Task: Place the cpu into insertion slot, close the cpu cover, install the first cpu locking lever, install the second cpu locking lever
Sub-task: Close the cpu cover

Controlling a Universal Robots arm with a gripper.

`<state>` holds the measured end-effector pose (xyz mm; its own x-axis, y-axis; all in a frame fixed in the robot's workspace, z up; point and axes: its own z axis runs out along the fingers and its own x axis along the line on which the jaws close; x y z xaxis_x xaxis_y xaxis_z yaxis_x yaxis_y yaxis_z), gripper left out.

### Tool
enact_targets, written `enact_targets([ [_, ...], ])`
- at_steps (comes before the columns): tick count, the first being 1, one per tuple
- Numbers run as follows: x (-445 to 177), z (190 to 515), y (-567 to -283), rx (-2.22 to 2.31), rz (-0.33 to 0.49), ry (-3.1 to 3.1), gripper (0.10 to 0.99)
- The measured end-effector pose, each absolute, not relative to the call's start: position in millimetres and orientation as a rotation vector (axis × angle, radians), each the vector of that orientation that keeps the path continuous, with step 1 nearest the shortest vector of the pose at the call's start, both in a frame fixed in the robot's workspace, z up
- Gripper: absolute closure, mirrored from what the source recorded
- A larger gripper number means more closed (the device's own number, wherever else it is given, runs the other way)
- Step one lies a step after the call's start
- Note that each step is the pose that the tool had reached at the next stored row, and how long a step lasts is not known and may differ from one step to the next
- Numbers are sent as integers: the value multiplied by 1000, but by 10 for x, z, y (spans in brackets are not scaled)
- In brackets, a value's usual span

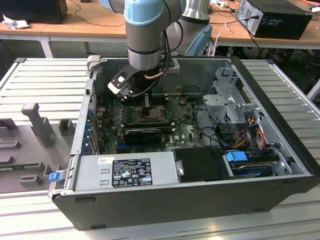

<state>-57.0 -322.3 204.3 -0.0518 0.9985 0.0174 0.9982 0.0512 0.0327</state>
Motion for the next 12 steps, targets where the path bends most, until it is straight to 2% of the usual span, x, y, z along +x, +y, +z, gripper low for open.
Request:
enact_targets([
  [3, -570, 2137, -3222, 2156, 58, 2271, 980],
  [12, -329, 2143, -3222, 2158, 55, 2272, 980],
])
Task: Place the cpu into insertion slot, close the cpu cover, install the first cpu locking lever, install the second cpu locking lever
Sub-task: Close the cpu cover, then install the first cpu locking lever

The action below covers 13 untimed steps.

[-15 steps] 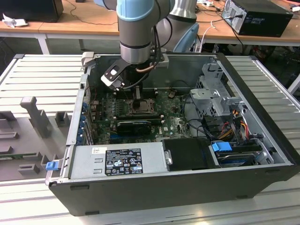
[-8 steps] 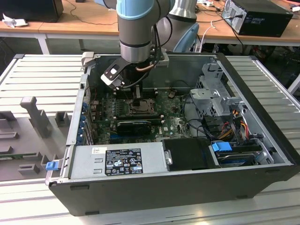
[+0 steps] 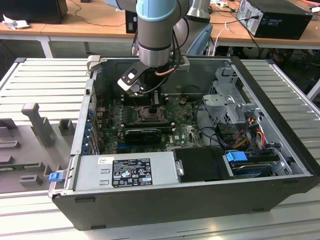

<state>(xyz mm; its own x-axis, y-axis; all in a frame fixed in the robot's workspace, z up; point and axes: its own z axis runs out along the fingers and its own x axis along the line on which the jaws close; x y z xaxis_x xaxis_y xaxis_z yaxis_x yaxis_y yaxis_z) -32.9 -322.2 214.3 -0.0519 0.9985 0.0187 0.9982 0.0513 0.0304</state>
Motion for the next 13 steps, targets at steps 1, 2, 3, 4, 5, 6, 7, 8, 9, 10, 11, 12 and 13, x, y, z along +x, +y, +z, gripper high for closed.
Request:
enact_targets([
  [1, -325, 2143, -3222, 2158, 55, 2272, 980],
  [2, -323, 2143, -3222, 2158, 55, 2272, 980],
  [3, -323, 2143, -3222, 2158, 55, 2272, 980],
  [4, -322, 2143, -3221, 2158, 55, 2272, 980],
  [5, -322, 2146, -3221, 2158, 54, 2272, 980],
  [6, -322, 2154, -3221, 2158, 54, 2272, 980],
  [7, -322, 2179, -3222, 2158, 54, 2272, 980],
  [8, -322, 2212, -3222, 2158, 55, 2272, 980],
  [9, -322, 2223, -3222, 2158, 55, 2272, 980],
  [10, -323, 2234, -3222, 2158, 55, 2272, 980],
  [11, -322, 2250, -3222, 2158, 55, 2272, 980],
  [12, -322, 2261, -3222, 2158, 55, 2272, 980],
  [13, -322, 2271, -3221, 2158, 55, 2272, 980],
])
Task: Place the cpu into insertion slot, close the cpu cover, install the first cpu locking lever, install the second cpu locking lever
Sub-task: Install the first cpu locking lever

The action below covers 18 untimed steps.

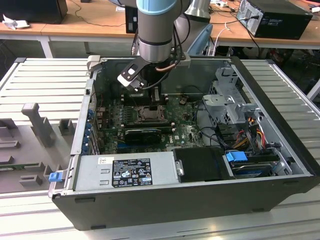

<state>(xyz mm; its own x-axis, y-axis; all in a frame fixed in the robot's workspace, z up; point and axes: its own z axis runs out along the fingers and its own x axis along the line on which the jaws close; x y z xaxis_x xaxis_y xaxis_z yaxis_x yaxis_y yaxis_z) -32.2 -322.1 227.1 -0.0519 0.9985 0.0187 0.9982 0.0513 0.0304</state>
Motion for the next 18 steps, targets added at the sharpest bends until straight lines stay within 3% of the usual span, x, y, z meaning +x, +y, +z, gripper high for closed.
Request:
enact_targets([
  [18, -322, 2877, -3221, 2158, 54, 2272, 980],
])
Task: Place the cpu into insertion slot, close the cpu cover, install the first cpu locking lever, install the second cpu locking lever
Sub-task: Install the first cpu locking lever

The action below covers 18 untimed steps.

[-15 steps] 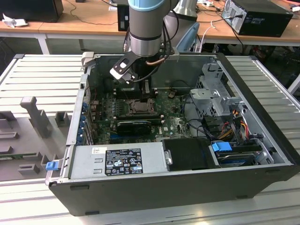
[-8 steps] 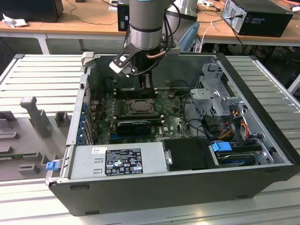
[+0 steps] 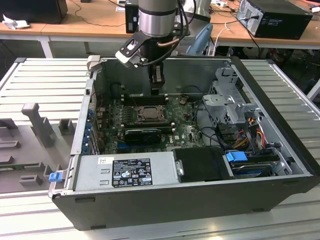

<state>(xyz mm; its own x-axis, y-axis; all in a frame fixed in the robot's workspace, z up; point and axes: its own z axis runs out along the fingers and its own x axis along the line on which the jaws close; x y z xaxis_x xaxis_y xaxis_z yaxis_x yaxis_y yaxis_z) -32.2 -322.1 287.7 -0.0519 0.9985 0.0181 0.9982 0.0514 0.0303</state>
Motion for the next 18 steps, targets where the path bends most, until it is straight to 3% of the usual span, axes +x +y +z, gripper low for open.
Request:
enact_targets([
  [18, -322, 2896, -3222, 1931, 55, 2472, 980],
])
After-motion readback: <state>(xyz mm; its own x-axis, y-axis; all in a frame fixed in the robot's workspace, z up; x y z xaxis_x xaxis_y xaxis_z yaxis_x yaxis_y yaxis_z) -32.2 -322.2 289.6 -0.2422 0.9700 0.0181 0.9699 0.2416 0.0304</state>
